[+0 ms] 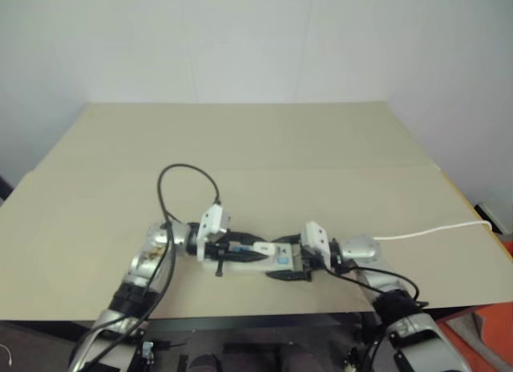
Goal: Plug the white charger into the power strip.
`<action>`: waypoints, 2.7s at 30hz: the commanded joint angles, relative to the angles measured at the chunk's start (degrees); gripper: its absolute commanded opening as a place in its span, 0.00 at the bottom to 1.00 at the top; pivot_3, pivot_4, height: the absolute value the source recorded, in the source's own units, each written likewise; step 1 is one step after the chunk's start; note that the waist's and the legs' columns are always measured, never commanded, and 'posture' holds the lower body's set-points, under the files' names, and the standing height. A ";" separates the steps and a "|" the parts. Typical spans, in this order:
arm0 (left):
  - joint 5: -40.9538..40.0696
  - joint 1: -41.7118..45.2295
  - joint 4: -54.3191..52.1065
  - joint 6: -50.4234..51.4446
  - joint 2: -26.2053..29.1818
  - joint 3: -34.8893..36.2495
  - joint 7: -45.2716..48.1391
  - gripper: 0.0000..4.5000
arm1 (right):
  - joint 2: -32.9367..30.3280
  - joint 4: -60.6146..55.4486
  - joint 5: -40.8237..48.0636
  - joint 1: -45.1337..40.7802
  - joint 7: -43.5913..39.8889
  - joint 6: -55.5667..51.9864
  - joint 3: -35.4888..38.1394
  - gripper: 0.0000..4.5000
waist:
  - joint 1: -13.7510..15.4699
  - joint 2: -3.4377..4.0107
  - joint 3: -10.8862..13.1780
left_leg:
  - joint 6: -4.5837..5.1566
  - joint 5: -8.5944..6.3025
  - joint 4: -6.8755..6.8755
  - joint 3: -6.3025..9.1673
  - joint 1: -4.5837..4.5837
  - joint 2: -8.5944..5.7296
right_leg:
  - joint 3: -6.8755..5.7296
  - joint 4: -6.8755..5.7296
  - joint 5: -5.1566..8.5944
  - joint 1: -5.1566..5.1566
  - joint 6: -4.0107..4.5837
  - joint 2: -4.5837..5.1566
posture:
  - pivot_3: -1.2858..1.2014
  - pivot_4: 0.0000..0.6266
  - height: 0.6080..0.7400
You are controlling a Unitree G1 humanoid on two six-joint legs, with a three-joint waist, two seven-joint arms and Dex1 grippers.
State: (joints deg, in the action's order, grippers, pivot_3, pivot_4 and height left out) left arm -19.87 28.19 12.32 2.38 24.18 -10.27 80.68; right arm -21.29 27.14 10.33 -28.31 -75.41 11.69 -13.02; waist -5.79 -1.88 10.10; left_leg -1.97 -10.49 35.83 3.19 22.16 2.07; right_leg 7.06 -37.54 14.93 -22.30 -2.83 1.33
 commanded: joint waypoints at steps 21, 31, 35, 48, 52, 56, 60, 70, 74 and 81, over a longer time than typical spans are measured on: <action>4.37 -3.25 7.52 -9.20 1.87 -2.42 -1.07 0.22 | 0.18 -1.15 -1.05 0.56 -1.14 -1.60 -2.10 0.76 | 0.00 0.14 -0.38 | 0.00 0.00 -0.04 -0.03 -0.10 0.00 | 0.03 0.01 0.03 0.06 0.04 0.00 | 0.52 0.24 1.00; -0.11 -0.08 3.24 -0.83 2.45 -1.33 0.82 0.65 | 0.31 -0.93 -0.99 0.42 -1.17 -1.53 -2.26 0.76 | -0.15 0.18 -0.40 | 0.02 -0.01 -0.05 -0.02 -0.03 0.01 | 0.02 0.06 0.06 0.00 0.06 -0.02 | 0.52 0.24 1.00; -2.53 1.69 0.20 1.63 2.87 0.57 1.13 0.94 | 0.47 -0.80 -1.05 0.31 -1.22 -1.50 -2.34 0.76 | -0.15 0.17 -0.39 | 0.02 -0.02 -0.05 -0.02 0.03 0.01 | 0.02 0.09 0.06 -0.02 0.06 -0.02 | 0.52 0.24 1.00; -10.30 15.83 -2.04 9.34 15.97 13.65 2.97 1.00 | 0.47 -1.08 -0.48 0.25 -2.54 -3.50 -2.49 1.00 | -0.28 0.15 -0.35 | 0.05 -0.06 -0.13 -0.02 0.16 0.07 | -0.04 0.45 0.06 -0.04 0.06 -0.03 | 0.52 0.24 1.00; -8.91 14.87 -0.34 7.09 17.97 14.85 3.58 1.00 | -0.24 -1.83 -0.33 -0.01 -2.10 -3.66 -1.66 1.00 | -0.22 0.14 -0.34 | 0.06 -0.09 -0.14 -0.03 0.17 0.10 | -0.05 0.47 0.07 -0.05 0.05 -0.05 | 0.52 0.24 1.00; -8.47 13.65 1.01 6.04 19.01 15.73 2.85 1.00 | -2.88 -4.81 1.14 0.34 -2.16 -4.90 0.47 1.00 | 0.22 0.15 -0.25 | 0.06 -0.09 -0.12 -0.02 0.20 0.09 | -0.06 0.45 0.06 -0.06 0.06 -0.04 | 0.52 0.24 1.00; -7.97 12.10 1.14 5.20 19.73 16.19 2.38 1.00 | -7.79 -10.68 3.93 1.93 -2.41 -7.62 3.90 1.00 | 0.82 0.19 -0.19 | 0.06 -0.09 -0.09 -0.03 0.38 0.04 | -0.08 0.48 0.06 -0.19 0.06 0.03 | 0.52 0.24 1.00; -8.83 4.72 -2.41 6.98 24.31 19.43 1.88 1.00 | -23.66 -28.76 12.54 11.85 -2.59 -16.72 15.62 1.00 | 1.90 0.20 -0.18 | 0.08 -0.10 -0.07 -0.03 1.07 0.01 | -0.11 0.47 0.04 -0.87 0.06 0.08 | 0.52 0.24 1.00; -9.50 -0.91 -4.07 10.44 29.28 21.66 2.27 1.00 | -28.78 -31.45 15.08 16.49 -2.60 -18.18 21.16 1.00 | 1.81 0.20 -0.17 | 0.09 -0.11 -0.06 -0.08 1.04 0.02 | -0.08 0.49 0.04 -0.86 0.05 0.10 | 0.52 0.24 1.00; -13.89 -12.47 -11.97 15.29 34.21 29.57 2.13 1.00 | -33.43 -32.44 18.32 21.45 -2.24 -20.12 28.65 1.00 | 1.97 0.21 -0.16 | 0.09 -0.11 -0.02 -0.16 0.96 0.08 | -0.07 0.47 0.04 -0.83 0.06 0.11 | 0.52 0.24 1.00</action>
State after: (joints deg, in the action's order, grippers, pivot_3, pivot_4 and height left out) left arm -31.76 15.96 2.81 16.65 57.19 16.29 83.49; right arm -53.78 -3.70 26.67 -7.31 -77.43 -7.96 13.02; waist -3.83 -1.68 9.95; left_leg -1.88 -10.60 35.81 3.03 23.12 2.15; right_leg 6.98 -37.07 14.98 -23.12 -2.76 1.44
